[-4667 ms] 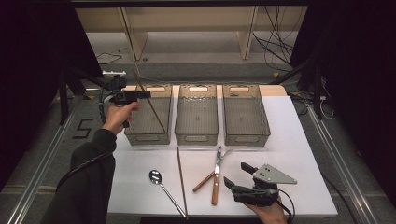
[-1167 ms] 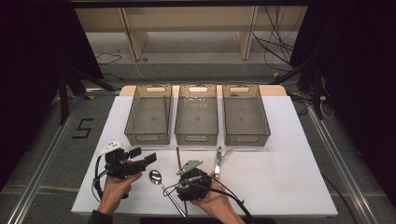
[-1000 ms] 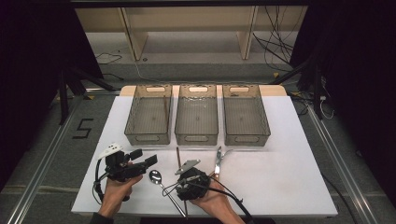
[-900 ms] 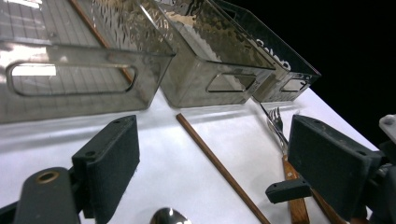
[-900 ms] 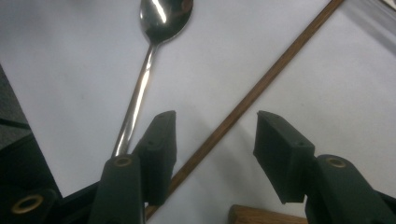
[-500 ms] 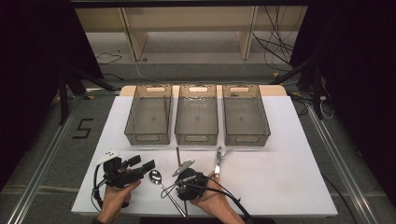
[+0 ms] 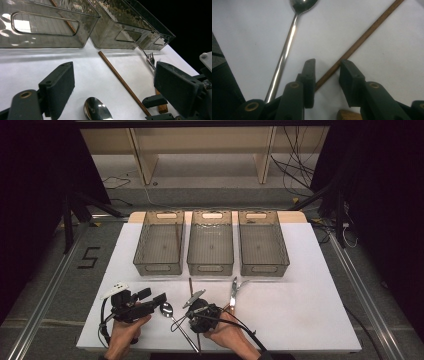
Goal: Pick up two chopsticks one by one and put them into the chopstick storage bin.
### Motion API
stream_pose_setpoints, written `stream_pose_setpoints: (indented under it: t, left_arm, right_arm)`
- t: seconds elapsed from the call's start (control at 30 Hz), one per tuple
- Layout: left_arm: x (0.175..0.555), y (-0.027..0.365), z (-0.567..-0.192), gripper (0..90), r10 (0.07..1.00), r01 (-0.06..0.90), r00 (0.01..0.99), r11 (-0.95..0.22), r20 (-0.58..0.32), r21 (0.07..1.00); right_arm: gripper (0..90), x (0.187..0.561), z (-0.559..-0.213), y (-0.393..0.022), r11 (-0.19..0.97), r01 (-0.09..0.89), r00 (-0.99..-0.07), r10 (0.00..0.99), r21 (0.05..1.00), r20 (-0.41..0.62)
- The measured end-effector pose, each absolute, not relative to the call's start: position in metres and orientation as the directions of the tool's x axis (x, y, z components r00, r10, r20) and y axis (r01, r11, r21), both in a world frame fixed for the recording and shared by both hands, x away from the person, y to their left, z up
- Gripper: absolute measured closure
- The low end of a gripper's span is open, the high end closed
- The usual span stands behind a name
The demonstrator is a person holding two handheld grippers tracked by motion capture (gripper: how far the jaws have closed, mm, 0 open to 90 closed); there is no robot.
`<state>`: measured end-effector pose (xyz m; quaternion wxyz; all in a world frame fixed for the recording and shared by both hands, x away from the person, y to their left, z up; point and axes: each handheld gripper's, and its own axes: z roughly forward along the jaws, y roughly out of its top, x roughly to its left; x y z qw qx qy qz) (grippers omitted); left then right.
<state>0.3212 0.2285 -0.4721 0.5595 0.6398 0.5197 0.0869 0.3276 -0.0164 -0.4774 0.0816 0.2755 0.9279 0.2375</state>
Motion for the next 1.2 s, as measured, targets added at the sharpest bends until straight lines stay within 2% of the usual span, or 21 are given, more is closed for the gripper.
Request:
stream_pose_setpoints:
  t: [0.33, 0.47, 0.6, 0.7, 0.83, 0.93, 1.2]
  left_arm:
    - [0.322, 0.228, -0.473, 16.6, 0.762, 0.572, 0.442, 0.167, -0.473, 0.803]
    - [0.322, 0.228, -0.473, 16.6, 0.762, 0.573, 0.439, 0.171, -0.477, 0.801]
    - [0.322, 0.229, -0.474, 16.6, 0.763, 0.572, 0.444, 0.162, -0.470, 0.804]
    - [0.322, 0.228, -0.474, 16.6, 0.763, 0.572, 0.445, 0.161, -0.469, 0.804]
    - [0.322, 0.228, -0.474, 16.6, 0.764, 0.574, 0.445, 0.158, -0.468, 0.804]
    - [0.322, 0.228, -0.474, 16.6, 0.764, 0.576, 0.443, 0.160, -0.470, 0.802]
    - [0.322, 0.228, -0.474, 16.7, 0.765, 0.576, 0.443, 0.157, -0.468, 0.802]
  right_arm:
    - [76.6, 0.324, -0.476, -0.016, 0.733, 0.460, -0.842, 0.539, 0.501, -0.015]
    - [76.9, 0.325, -0.475, -0.016, 0.729, 0.469, -0.840, 0.543, 0.499, -0.005]
    - [71.1, 0.320, -0.477, -0.015, 0.736, 0.471, -0.836, 0.548, 0.487, -0.020]
    - [70.0, 0.314, -0.478, -0.015, 0.725, 0.474, -0.822, 0.568, 0.499, -0.044]
    - [68.9, 0.314, -0.478, -0.015, 0.722, 0.479, -0.821, 0.569, 0.499, -0.036]
    - [64.5, 0.315, -0.477, -0.015, 0.738, 0.474, -0.833, 0.552, 0.481, -0.026]
    - [64.6, 0.315, -0.477, -0.014, 0.763, 0.447, -0.849, 0.527, 0.467, -0.048]
